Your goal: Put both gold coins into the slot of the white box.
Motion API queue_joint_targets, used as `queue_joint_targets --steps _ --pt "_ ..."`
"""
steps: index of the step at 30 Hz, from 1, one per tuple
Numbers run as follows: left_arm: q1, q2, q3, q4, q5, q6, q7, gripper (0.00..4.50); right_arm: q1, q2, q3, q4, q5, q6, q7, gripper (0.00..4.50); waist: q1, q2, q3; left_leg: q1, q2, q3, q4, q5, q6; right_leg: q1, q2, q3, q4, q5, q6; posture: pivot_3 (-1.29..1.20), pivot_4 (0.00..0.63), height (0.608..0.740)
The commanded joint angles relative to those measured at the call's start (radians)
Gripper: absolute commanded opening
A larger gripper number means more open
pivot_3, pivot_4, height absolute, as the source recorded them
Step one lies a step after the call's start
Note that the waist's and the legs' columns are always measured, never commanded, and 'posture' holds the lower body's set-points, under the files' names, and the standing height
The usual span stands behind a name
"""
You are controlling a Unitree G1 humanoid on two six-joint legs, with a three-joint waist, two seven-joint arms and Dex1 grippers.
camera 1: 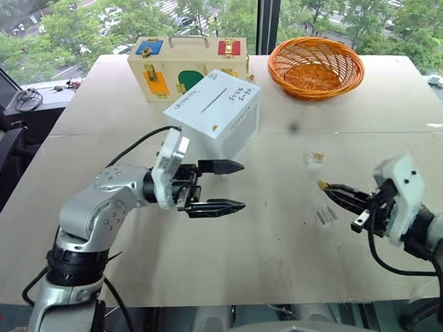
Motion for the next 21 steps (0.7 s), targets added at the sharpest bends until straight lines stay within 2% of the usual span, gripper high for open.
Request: queue_joint_targets --steps 1,4,6,10,11,13,14,15,21 --pt "-0.062 -0.024 -0.007 0.014 -0.067 0.066 -0.005 4.5 -0.064 -0.09 0.03 0.033 0.148 -0.09 -0.005 0.04 0.0 -0.001 0.001 0.0 0.0 0.0 0.0 0.0 0.0 0.0 0.0 0.0 0.0 0.0 0.0 0.0 0.15 0.74" --pt "-0.118 -0.064 -0.022 0.036 -0.067 0.086 0.008 3.63 -0.122 -0.17 0.081 0.067 0.234 -0.15 -0.025 0.0 0.001 -0.002 0.002 0.0 0.0 0.0 0.0 0.0 0.0 0.0 0.0 0.0 0.0 0.001 -0.001 0.0 0.15 0.74" --pt "-0.146 -0.089 -0.032 0.048 -0.05 0.08 0.015 2.89 -0.152 -0.217 0.112 0.083 0.278 -0.187 -0.038 0.0 0.002 -0.003 0.002 0.0 -0.001 0.0 -0.001 0.0 0.0 0.0 0.0 0.0 -0.001 0.001 -0.002 0.0 0.15 0.74" --pt "-0.177 -0.117 -0.046 0.062 -0.039 0.071 0.01 2.89 -0.196 -0.286 0.172 0.103 0.323 -0.247 -0.055 0.0 0.001 -0.004 0.003 -0.002 -0.001 0.0 -0.002 0.0 0.0 0.0 0.001 0.0 -0.003 0.002 -0.004 0.0 0.15 0.74" --pt "-0.183 -0.122 -0.05 0.065 -0.039 0.071 0.005 2.56 -0.211 -0.297 0.191 0.109 0.326 -0.259 -0.057 0.0 0.0 -0.004 0.003 -0.002 -0.001 0.0 -0.002 0.0 0.0 0.0 0.001 0.0 -0.004 0.002 -0.004 0.0 0.15 0.74" --pt "-0.188 -0.127 -0.059 0.067 -0.031 0.065 -0.004 2.22 -0.243 -0.312 0.226 0.12 0.331 -0.28 -0.061 0.0 -0.001 -0.004 0.003 -0.002 -0.001 0.0 -0.001 0.0 0.0 0.0 0.001 0.0 -0.004 0.002 -0.003 0.0 0.15 0.74" --pt "-0.188 -0.129 -0.065 0.065 -0.019 0.055 -0.007 1.72 -0.257 -0.317 0.241 0.125 0.333 -0.29 -0.064 0.0 0.0 -0.004 0.003 -0.002 -0.001 0.0 -0.001 0.0 0.0 0.0 0.001 0.0 -0.004 0.002 -0.003 0.0 0.15 0.74" --pt "-0.188 -0.133 -0.069 0.064 -0.007 0.044 -0.009 1.51 -0.269 -0.322 0.257 0.129 0.335 -0.299 -0.067 0.0 0.0 -0.004 0.003 -0.002 -0.001 0.0 -0.001 0.0 0.0 0.0 0.002 0.0 -0.004 0.002 -0.003 0.0 0.15 0.74" --pt "-0.194 -0.153 -0.082 0.063 0.001 0.035 -0.012 1.51 -0.315 -0.339 0.32 0.143 0.334 -0.338 -0.077 0.0 0.002 -0.004 0.003 -0.002 0.0 0.0 -0.001 0.0 0.0 0.0 0.002 0.0 -0.004 0.002 -0.004 0.0 0.15 0.74"
